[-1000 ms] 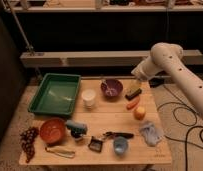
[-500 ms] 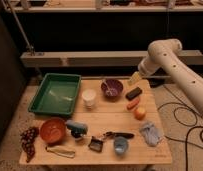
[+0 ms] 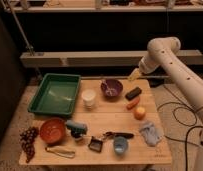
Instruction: Place eraser in red bowl
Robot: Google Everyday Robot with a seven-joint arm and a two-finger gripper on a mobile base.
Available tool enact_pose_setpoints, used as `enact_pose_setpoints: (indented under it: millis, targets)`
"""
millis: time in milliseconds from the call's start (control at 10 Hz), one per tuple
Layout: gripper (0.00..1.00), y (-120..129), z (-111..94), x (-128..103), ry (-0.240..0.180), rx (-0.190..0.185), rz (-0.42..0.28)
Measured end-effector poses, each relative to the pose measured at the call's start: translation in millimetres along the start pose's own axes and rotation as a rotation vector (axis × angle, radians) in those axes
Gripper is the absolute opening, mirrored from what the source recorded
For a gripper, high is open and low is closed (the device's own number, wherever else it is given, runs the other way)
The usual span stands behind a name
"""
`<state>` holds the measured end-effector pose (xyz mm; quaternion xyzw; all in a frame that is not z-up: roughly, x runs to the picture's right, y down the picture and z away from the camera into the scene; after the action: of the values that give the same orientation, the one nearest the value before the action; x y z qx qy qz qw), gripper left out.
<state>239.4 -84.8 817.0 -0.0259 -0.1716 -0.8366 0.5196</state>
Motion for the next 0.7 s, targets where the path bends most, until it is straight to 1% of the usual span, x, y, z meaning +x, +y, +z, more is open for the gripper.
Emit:
enact_pose_setpoints:
  millis: [100, 200, 300, 400, 500, 600, 700]
  targets:
    - [0.8, 0.7, 2.1, 1.1, -0.018, -0.027, 0.019]
    - [0.8, -1.5, 6.6, 3.6, -0.046, -0.075, 0.073]
    - [0.8, -3.3, 10.3, 8.8, -0.068, -0.134, 0.159]
    - [0.8, -1.0, 14.8, 9.6, -0.093, -0.199, 0.27]
    - [0.8, -0.4, 19.0, 12.3, -0.108, -0.231, 0.35]
    - [0.8, -0.2, 24.3, 12.6, -0.115, -0.227, 0.402]
    - [0.8, 5.4, 30.4, 9.2, -0.111, -0.188, 0.464]
